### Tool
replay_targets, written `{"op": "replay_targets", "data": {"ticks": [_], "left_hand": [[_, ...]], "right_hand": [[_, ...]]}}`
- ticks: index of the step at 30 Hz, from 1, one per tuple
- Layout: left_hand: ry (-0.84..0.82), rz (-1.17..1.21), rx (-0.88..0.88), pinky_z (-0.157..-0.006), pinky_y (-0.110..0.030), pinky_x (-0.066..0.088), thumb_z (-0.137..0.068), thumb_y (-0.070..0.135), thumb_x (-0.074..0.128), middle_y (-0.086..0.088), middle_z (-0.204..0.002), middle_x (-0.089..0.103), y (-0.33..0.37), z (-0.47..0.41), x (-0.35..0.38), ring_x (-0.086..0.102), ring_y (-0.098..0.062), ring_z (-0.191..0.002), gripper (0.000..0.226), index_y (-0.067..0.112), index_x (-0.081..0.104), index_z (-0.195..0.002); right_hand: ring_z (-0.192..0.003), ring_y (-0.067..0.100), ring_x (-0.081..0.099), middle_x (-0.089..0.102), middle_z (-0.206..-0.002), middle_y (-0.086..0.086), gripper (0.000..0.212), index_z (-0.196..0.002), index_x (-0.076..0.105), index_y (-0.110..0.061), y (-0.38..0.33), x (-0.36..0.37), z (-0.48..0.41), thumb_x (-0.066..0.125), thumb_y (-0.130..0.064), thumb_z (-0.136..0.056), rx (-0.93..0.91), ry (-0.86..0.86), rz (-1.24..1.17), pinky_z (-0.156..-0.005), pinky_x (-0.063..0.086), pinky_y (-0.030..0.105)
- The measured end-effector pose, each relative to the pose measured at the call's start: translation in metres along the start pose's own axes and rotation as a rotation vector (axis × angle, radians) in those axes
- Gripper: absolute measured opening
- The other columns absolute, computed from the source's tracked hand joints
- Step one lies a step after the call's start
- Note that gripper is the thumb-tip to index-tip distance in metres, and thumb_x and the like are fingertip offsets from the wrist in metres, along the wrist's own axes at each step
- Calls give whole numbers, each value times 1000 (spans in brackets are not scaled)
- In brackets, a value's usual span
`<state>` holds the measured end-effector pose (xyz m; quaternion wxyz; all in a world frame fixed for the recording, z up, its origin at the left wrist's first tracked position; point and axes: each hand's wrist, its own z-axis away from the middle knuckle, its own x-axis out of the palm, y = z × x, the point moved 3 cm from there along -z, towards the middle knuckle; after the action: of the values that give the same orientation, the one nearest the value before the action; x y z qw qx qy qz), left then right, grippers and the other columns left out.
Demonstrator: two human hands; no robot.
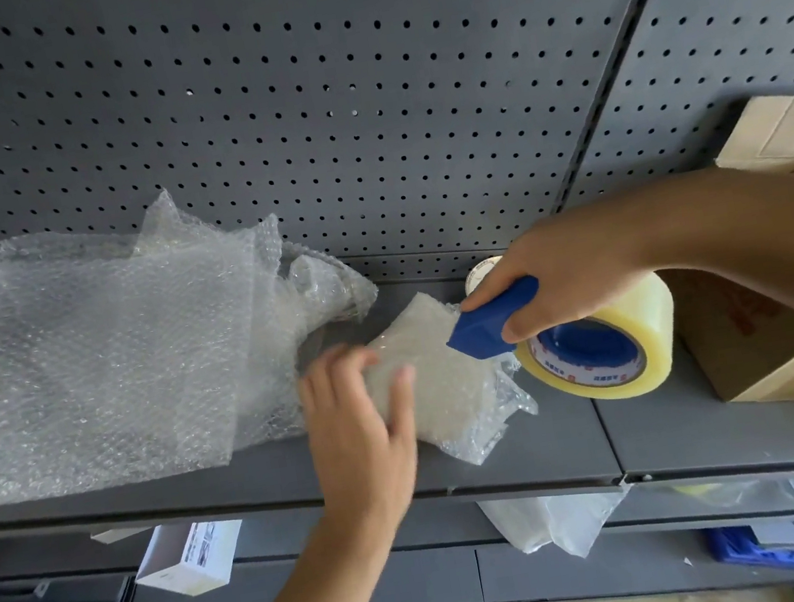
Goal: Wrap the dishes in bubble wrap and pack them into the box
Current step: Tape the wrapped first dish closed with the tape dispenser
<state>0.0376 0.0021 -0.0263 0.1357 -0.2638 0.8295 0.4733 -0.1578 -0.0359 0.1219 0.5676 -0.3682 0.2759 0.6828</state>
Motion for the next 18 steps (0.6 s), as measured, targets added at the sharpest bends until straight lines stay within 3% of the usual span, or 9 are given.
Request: {"op": "replay_targets", "data": {"ticks": [2, 4, 8, 12, 15, 18], "left_hand": [[-160, 6, 166, -100, -20, 36, -89, 58, 65, -1, -118, 58, 21, 24, 4, 49, -17, -111, 57, 10, 60, -118], [-323, -38, 226, -104, -24, 38, -74, 70, 72, 1, -125, 56, 30, 45, 22, 49, -16, -117, 84, 11, 54, -131], [-463, -253, 263, -107, -33, 41, -51, 72, 85, 0, -130, 54, 27, 56, 51, 51, -20, -120, 122, 13, 38, -147], [-434, -135, 194, -98, -25, 42, -59, 54, 92, 7, -123, 62, 9, 49, 53, 57, -14, -111, 105, 21, 37, -142], [-365, -283, 339, -81, -32, 53, -64, 52, 90, 8, -109, 66, 3, 43, 54, 62, -19, -93, 87, 22, 47, -133], [-301, -367, 441, -62, -34, 49, -66, 52, 87, 8, -96, 63, 2, 35, 59, 59, -21, -76, 66, 24, 59, -119]], "right_hand": [[-84, 6, 65, 65, -98, -25, 46, -135, 45, -65, -1, -1, -2, 55, -56, -91, 12, -5, 2, -73, 53, 24], [-74, 4, 63, 63, -88, -25, 44, -136, 48, -62, -2, -5, -2, 57, -54, -93, 31, -9, -10, -60, 44, 19], [-73, 0, 56, 61, -92, -26, 42, -137, 50, -57, -5, -14, -3, 56, -52, -96, 33, -50, -8, -60, 38, 17], [-73, 1, 58, 64, -90, -24, 40, -134, 52, -59, -6, -19, -2, 56, -52, -96, 26, -59, 7, -61, 38, 18], [-86, 1, 63, 67, -97, -25, 38, -131, 54, -61, -3, -20, -1, 58, -55, -94, 33, -60, -44, -72, 47, 21], [-89, 3, 64, 67, -98, -24, 37, -129, 55, -62, -3, -20, -1, 58, -58, -93, 39, -67, -29, -81, 52, 24]]}}
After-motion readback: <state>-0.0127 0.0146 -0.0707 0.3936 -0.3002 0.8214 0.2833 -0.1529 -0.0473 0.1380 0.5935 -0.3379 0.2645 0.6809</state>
